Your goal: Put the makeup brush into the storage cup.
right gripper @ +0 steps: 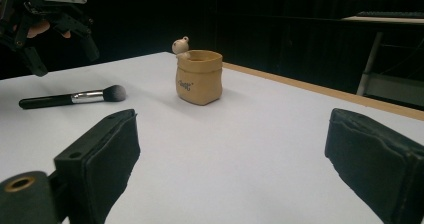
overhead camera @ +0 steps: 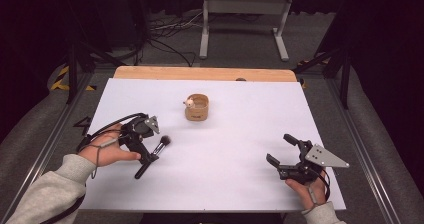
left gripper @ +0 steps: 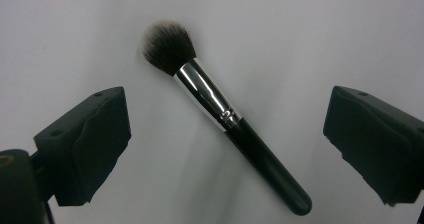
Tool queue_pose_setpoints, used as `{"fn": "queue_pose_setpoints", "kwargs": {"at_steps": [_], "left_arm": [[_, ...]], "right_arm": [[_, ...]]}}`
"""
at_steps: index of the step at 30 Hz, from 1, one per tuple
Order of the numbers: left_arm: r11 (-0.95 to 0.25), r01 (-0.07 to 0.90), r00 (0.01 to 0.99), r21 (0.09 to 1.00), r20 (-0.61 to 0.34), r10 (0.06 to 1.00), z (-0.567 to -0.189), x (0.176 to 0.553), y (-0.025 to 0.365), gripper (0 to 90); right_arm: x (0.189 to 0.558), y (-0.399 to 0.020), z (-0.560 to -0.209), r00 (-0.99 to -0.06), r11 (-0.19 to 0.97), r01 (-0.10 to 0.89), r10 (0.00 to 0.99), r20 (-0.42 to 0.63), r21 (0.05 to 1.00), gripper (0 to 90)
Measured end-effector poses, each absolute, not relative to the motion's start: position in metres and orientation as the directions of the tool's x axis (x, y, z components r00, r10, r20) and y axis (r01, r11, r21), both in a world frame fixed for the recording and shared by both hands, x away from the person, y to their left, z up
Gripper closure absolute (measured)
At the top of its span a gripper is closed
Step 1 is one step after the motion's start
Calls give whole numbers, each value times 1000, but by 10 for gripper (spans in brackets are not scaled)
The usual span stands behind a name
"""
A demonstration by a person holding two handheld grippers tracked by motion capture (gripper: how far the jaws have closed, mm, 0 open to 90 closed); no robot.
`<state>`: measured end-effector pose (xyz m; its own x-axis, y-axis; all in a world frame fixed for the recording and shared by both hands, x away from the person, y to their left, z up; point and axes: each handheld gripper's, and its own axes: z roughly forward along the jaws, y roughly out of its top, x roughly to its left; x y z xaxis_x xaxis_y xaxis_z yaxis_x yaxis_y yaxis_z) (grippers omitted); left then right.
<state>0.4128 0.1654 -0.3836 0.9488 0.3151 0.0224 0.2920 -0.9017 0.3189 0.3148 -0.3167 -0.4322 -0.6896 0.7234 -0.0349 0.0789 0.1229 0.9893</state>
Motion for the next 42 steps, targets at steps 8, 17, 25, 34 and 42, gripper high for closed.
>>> {"fn": "queue_pose_setpoints", "kwargs": {"at_steps": [8, 17, 25, 34, 42], "left_arm": [[-910, 294, 950, 292, 16, 312, -390, 415, 162, 58], [-917, 307, 947, 254, 11, 320, -399, 416, 160, 59], [-922, 317, 945, 222, 6, 327, -406, 416, 159, 62], [-917, 348, 935, 194, -6, 354, -415, 417, 158, 165], [-926, 342, 939, 159, -25, 343, -417, 418, 157, 292]], "right_arm": [[314, -317, -432, -688, 123, 81, 725, -34, 989, 78], [315, -317, -433, -692, 121, 84, 722, -30, 989, 78], [315, -317, -433, -693, 120, 84, 721, -29, 989, 78], [315, -317, -433, -695, 120, 93, 719, -22, 988, 78], [315, -317, -434, -695, 120, 94, 718, -22, 988, 78]]}}
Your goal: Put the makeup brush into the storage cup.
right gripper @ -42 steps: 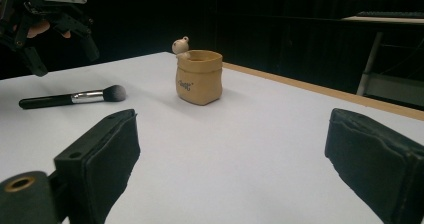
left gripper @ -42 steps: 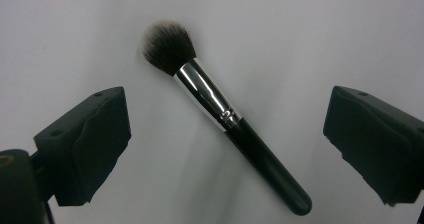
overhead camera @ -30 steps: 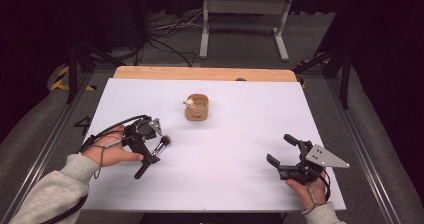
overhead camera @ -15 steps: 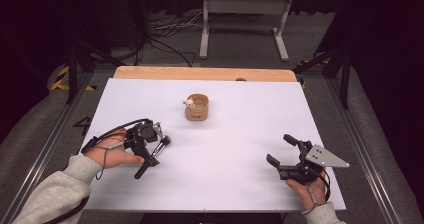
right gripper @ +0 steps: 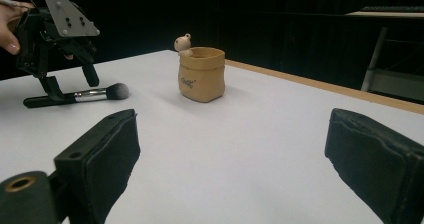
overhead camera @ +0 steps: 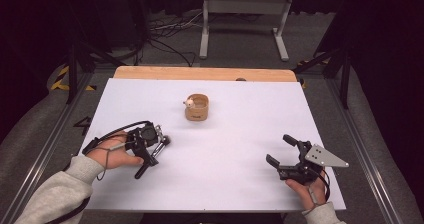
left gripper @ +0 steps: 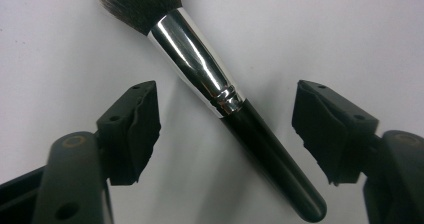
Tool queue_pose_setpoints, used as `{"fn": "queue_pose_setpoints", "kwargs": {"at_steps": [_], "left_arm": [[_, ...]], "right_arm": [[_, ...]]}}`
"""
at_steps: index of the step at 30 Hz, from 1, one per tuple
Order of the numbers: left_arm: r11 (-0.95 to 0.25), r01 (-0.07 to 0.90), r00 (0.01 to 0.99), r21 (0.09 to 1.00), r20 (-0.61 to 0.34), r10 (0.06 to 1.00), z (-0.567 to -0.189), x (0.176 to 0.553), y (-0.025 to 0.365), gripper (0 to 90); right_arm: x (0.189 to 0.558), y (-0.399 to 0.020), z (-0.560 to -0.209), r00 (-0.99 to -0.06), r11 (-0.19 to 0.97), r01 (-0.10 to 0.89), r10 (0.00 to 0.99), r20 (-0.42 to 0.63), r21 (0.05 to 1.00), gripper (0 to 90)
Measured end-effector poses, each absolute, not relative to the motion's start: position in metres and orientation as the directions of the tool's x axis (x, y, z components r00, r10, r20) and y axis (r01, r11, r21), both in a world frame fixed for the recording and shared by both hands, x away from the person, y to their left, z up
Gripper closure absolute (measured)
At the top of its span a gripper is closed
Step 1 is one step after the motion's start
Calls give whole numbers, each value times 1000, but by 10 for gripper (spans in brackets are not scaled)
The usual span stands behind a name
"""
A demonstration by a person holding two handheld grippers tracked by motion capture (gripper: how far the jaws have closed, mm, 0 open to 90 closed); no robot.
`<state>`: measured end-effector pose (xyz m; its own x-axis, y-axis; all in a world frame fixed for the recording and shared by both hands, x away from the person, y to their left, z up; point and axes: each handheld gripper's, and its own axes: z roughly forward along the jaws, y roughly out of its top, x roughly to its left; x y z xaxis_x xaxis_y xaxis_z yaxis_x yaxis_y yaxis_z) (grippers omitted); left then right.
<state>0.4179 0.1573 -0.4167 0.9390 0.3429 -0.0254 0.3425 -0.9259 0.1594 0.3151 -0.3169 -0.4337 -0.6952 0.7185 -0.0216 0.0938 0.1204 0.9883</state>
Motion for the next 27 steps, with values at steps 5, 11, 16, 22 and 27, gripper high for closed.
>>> {"fn": "queue_pose_setpoints", "kwargs": {"at_steps": [5, 11, 16, 22, 27], "left_arm": [[-927, 343, 939, 150, -37, 341, -419, 419, 155, 374], [-930, 341, 940, 139, -45, 338, -420, 419, 152, 495], [-921, 370, 929, 118, -68, 364, -424, 420, 152, 575], [-916, 386, 922, 110, -67, 380, -423, 421, 153, 678], [-914, 390, 921, 110, -63, 385, -423, 421, 153, 729]], "right_arm": [[315, -317, -434, -695, 121, 94, 719, -22, 988, 78], [315, -317, -434, -695, 121, 95, 718, -21, 988, 78], [315, -317, -434, -695, 121, 95, 718, -21, 988, 78], [315, -317, -434, -694, 121, 96, 720, -20, 988, 78], [315, -317, -434, -695, 123, 97, 719, -21, 988, 79]]}}
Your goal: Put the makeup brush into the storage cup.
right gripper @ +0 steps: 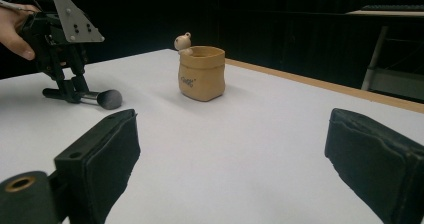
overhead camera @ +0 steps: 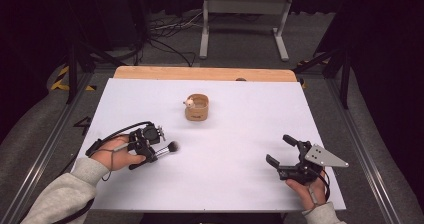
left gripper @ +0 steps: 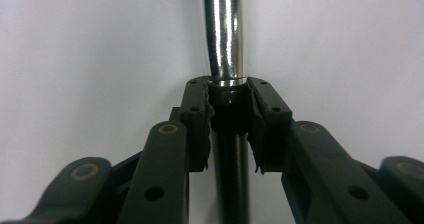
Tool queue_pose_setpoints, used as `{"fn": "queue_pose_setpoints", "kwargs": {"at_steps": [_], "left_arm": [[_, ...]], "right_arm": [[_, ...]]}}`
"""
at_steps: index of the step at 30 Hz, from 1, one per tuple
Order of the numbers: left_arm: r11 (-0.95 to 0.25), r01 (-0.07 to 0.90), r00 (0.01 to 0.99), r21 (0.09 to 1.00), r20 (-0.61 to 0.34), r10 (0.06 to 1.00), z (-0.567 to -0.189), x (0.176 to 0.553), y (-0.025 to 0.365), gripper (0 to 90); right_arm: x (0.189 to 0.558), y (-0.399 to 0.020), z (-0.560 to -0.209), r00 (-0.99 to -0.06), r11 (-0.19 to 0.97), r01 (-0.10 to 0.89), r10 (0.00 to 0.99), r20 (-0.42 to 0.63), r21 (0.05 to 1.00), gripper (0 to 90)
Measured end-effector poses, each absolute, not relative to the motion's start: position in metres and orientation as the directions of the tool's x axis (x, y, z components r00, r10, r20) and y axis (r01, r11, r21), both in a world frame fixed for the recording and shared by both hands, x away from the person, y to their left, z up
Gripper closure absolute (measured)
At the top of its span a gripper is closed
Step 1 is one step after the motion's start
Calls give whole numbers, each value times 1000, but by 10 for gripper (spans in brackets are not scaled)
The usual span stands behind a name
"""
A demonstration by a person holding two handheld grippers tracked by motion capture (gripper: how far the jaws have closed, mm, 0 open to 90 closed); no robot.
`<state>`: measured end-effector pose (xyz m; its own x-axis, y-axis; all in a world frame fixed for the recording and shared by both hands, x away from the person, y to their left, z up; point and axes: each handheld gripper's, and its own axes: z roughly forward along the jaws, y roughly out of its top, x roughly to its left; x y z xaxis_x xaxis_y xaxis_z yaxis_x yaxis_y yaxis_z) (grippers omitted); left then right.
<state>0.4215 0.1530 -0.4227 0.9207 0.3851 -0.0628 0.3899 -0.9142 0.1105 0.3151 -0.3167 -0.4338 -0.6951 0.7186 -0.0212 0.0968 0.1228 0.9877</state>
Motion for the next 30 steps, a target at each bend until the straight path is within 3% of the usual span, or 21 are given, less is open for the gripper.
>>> {"fn": "queue_pose_setpoints", "kwargs": {"at_steps": [12, 30], "left_arm": [[-909, 387, 922, 154, -67, 381, -412, 418, 150, 737], [-807, 350, 930, 476, -76, 359, -376, 411, 155, 738]], "right_arm": [[315, -316, -434, -697, 133, 94, 716, -30, 987, 91], [315, -316, -434, -697, 132, 99, 717, -26, 986, 91]]}}
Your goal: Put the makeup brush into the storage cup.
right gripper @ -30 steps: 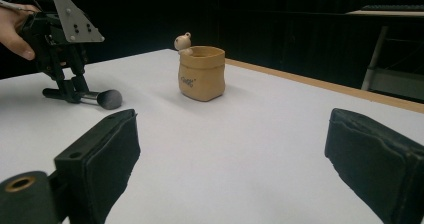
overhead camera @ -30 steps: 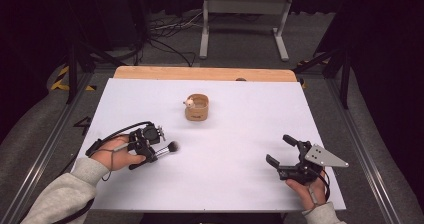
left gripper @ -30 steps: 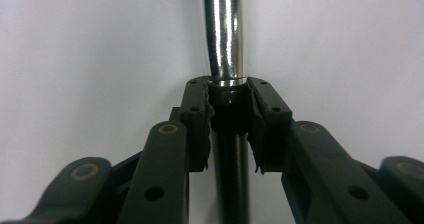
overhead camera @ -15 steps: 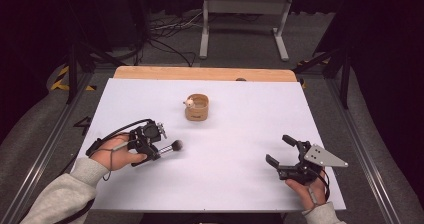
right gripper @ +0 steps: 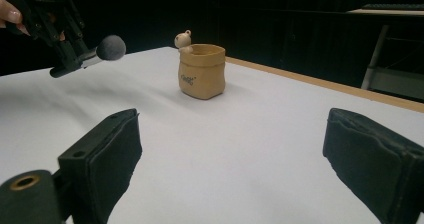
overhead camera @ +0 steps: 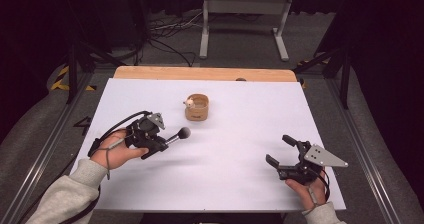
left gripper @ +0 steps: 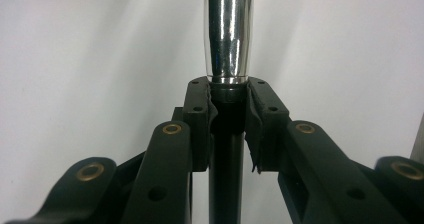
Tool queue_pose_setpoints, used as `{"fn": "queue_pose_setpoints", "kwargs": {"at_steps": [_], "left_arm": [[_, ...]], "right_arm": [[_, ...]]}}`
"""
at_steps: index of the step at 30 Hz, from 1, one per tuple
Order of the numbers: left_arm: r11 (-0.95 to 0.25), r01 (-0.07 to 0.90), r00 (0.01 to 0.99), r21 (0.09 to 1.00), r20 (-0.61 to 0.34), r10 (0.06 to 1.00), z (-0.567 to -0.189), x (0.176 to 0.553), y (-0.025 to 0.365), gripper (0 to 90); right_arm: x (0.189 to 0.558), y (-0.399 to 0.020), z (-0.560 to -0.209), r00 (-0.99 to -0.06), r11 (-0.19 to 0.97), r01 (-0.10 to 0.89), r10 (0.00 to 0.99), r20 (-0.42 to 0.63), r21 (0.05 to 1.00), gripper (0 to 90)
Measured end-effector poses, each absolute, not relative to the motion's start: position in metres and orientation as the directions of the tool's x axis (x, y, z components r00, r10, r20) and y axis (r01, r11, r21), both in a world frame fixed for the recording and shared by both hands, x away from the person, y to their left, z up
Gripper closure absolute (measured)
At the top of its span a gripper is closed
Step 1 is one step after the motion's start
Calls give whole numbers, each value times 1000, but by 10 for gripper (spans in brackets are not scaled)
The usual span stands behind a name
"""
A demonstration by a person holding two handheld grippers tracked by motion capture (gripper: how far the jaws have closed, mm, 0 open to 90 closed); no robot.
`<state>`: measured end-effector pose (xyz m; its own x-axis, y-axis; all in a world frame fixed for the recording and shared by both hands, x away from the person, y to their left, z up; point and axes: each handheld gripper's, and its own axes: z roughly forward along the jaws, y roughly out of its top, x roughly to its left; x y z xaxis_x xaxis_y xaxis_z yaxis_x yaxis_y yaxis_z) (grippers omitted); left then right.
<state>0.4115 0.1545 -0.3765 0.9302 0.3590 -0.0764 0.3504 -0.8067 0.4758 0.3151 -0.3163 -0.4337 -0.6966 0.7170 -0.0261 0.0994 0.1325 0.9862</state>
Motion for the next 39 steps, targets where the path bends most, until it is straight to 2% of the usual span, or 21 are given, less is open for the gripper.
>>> {"fn": "queue_pose_setpoints", "kwargs": {"at_steps": [6, 7, 16, 20, 39], "left_arm": [[-755, 332, 933, 565, -80, 350, -372, 408, 156, 738], [-721, 323, 936, 614, -92, 341, -370, 407, 156, 738], [-624, 273, 946, 732, -85, 314, -370, 404, 155, 738], [-547, 270, 946, 793, -113, 303, -373, 403, 155, 738], [-268, 187, 956, 945, -113, 271, -383, 406, 154, 738]], "right_arm": [[315, -316, -434, -697, 133, 101, 716, -25, 986, 90], [315, -316, -434, -697, 133, 100, 716, -26, 986, 90], [315, -315, -434, -701, 141, 99, 713, -32, 985, 92], [315, -315, -434, -702, 142, 98, 711, -33, 985, 92], [314, -315, -434, -706, 143, 97, 708, -33, 985, 94]]}}
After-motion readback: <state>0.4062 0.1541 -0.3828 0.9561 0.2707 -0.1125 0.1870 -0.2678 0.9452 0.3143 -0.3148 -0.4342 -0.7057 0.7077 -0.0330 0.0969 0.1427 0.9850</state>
